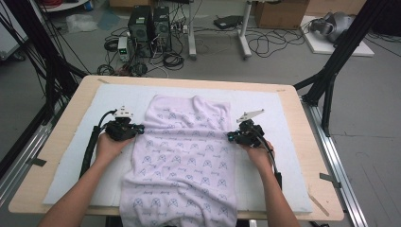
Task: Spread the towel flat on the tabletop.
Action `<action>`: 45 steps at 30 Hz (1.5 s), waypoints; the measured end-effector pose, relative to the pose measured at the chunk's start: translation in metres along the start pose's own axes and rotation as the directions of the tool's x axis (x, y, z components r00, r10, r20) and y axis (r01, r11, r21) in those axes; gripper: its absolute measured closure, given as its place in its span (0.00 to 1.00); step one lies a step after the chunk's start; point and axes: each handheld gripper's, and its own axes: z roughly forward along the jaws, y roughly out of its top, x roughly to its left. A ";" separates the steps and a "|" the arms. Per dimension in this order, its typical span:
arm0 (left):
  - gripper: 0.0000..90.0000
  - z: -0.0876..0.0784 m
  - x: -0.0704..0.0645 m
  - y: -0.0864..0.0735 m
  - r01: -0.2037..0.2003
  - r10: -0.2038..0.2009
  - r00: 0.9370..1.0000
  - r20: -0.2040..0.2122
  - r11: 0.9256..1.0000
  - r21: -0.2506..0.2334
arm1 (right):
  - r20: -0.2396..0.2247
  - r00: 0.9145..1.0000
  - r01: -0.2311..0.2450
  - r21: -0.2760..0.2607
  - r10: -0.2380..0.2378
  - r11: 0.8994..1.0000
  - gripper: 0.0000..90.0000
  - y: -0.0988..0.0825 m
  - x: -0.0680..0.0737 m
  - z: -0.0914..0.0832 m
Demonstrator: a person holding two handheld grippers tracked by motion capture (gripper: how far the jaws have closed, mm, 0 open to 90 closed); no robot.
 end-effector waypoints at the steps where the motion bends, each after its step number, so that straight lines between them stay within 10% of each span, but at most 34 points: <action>1: 0.87 -0.003 0.000 0.000 -0.002 0.002 1.000 0.008 1.000 -0.001 | 0.005 1.000 0.011 -0.008 -0.011 1.000 0.85 0.000 0.001 -0.002; 7: 0.75 -0.030 -0.015 0.004 -0.057 0.059 0.996 0.059 0.997 -0.043 | -0.024 0.999 0.036 -0.035 -0.037 0.999 0.72 -0.002 0.015 -0.021; 17: 0.57 -0.038 -0.061 -0.027 -0.172 0.160 0.963 0.215 0.984 0.037 | -0.155 0.979 0.128 -0.034 -0.132 0.991 0.57 -0.032 0.068 -0.036; 22: 0.75 -0.034 -0.059 -0.037 -0.175 0.162 0.968 0.189 0.983 0.052 | -0.192 0.970 0.156 0.021 -0.149 0.987 0.59 -0.047 0.079 -0.027; 26: 0.97 -0.032 -0.057 -0.033 -0.184 0.172 0.969 0.177 0.981 0.054 | -0.159 0.975 0.163 0.021 -0.158 0.986 0.93 -0.044 0.073 -0.026; 32: 0.98 -0.024 -0.049 -0.023 -0.146 0.145 0.987 0.073 0.989 0.001 | -0.085 0.986 0.146 0.029 -0.143 0.989 0.97 -0.030 0.061 -0.022; 45: 0.72 -0.052 -0.055 -0.020 -0.158 0.160 0.981 0.106 0.987 -0.029 | -0.058 0.989 0.130 -0.056 -0.133 0.990 0.71 -0.030 0.066 -0.042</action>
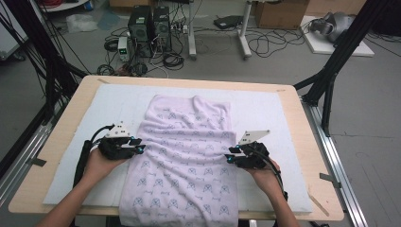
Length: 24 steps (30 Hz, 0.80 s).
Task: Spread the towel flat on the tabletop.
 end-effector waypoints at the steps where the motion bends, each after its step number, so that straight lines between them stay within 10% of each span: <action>1: 0.71 -0.004 -0.003 -0.002 0.000 0.000 1.000 0.004 1.000 -0.008 | -0.012 1.000 0.009 -0.010 -0.009 1.000 0.69 -0.001 0.004 -0.002; 10: 0.64 -0.010 -0.035 -0.017 -0.038 0.038 0.992 0.122 0.999 -0.003 | -0.135 0.989 0.069 0.010 -0.067 0.998 0.59 -0.014 0.035 0.005; 14: 0.65 0.006 -0.043 -0.028 -0.063 0.045 0.978 0.202 0.994 0.084 | -0.160 0.984 0.088 0.050 -0.079 0.995 0.58 -0.018 0.039 0.017; 19: 0.95 0.001 -0.047 -0.034 -0.076 0.067 0.979 0.191 0.996 0.041 | -0.182 0.981 0.081 0.042 -0.072 0.996 0.95 -0.020 0.040 0.016; 24: 0.98 -0.012 -0.057 -0.041 -0.106 0.092 0.972 0.217 0.993 0.055 | -0.216 0.974 0.085 0.042 -0.074 0.995 0.97 -0.024 0.048 0.012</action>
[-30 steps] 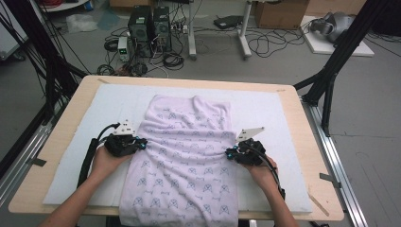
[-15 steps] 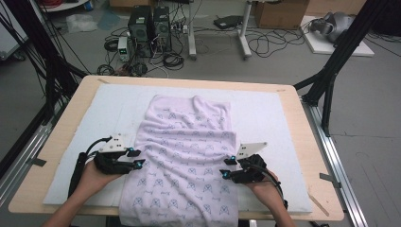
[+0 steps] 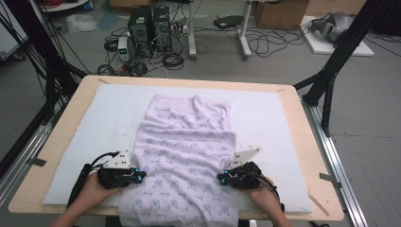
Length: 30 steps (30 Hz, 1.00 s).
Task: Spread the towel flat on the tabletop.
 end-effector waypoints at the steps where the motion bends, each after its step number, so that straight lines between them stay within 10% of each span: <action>1: 0.98 -0.002 -0.004 -0.002 -0.001 0.001 1.000 0.007 1.000 -0.003 | -0.016 1.000 0.003 0.003 -0.003 1.000 0.97 -0.002 0.004 -0.001; 7: 0.88 -0.028 -0.025 -0.001 -0.036 0.039 0.998 0.048 0.996 -0.077 | -0.071 0.996 0.048 -0.069 -0.053 0.996 0.87 -0.005 0.038 -0.025; 12: 0.67 -0.013 -0.009 0.013 -0.015 0.017 1.000 0.023 0.998 -0.063 | -0.023 0.999 0.026 -0.047 -0.027 0.999 0.70 0.007 0.017 -0.022; 16: 0.76 0.006 -0.003 0.010 -0.032 0.030 0.998 0.058 0.999 0.030 | -0.014 1.000 0.020 0.012 -0.020 1.000 0.70 0.009 0.003 -0.001; 20: 0.98 0.004 -0.010 0.003 -0.040 0.039 0.997 0.065 0.999 0.011 | 0.010 1.000 0.017 0.021 -0.017 1.000 0.90 0.006 0.002 0.004; 26: 0.98 -0.022 -0.029 -0.003 -0.064 0.071 0.988 0.136 0.996 -0.057 | -0.099 0.993 0.063 -0.017 -0.065 0.998 0.96 0.002 0.024 -0.011; 30: 0.77 -0.019 -0.019 0.002 -0.053 0.055 0.997 0.054 0.998 -0.047 | -0.047 0.997 0.064 -0.012 -0.064 0.998 0.82 0.007 0.021 -0.018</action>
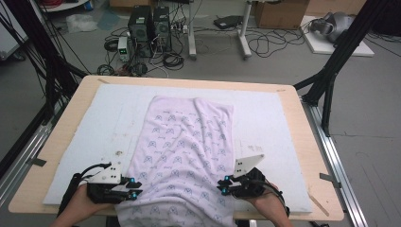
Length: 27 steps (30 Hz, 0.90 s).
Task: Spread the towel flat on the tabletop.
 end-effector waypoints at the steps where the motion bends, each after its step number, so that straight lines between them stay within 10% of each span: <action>1: 0.72 0.003 0.004 0.001 0.016 -0.016 1.000 -0.015 1.000 0.000 | 0.003 1.000 -0.014 0.004 0.014 1.000 0.79 0.000 -0.004 0.002; 9: 0.95 0.018 0.012 -0.003 0.003 -0.004 1.000 0.015 0.998 0.062 | 0.021 0.999 -0.048 0.044 0.047 0.998 0.83 -0.005 -0.020 0.017; 14: 0.65 0.019 0.030 0.004 0.080 -0.072 0.986 -0.153 0.996 0.043 | 0.134 0.985 -0.114 0.024 0.110 0.993 0.65 -0.006 -0.035 0.013; 20: 0.97 0.031 0.044 0.010 0.076 -0.066 0.983 -0.169 0.996 0.056 | 0.156 0.984 -0.102 0.070 0.091 0.992 0.97 0.002 -0.049 0.014; 27: 0.98 0.033 0.070 0.019 0.097 -0.104 0.938 -0.330 0.995 -0.037 | 0.304 0.942 -0.158 0.034 0.141 0.987 0.98 0.008 -0.085 -0.001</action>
